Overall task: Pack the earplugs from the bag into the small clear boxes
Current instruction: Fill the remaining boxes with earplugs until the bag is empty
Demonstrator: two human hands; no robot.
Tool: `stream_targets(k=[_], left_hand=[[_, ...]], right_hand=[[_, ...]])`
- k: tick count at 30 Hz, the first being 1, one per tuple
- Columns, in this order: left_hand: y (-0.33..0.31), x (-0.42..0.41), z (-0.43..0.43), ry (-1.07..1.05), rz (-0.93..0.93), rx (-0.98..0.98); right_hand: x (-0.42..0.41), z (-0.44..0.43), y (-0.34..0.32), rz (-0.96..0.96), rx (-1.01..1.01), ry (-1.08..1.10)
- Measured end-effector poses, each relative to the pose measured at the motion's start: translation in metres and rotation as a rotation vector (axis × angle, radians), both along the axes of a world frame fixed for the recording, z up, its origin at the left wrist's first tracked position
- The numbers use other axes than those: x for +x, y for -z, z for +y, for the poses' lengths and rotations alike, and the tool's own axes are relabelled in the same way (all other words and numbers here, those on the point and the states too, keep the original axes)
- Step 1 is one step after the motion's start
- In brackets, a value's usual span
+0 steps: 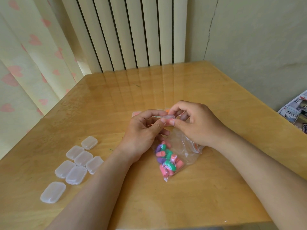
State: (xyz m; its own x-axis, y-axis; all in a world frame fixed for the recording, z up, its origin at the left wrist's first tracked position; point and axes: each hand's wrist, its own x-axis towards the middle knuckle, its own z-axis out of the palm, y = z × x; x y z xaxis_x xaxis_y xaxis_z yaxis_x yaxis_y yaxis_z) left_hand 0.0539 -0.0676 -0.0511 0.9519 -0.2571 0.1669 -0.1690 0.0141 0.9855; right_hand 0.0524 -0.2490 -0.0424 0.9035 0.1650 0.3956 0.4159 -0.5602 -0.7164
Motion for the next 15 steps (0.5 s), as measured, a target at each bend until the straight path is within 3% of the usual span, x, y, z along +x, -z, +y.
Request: stream_targets(k=[15], left_hand=[[0.0003,-0.0003,-0.0003,0.0,-0.01,0.006]], right_hand=[[-0.0014,0.0005,-0.0017,-0.005,-0.016,-0.004]])
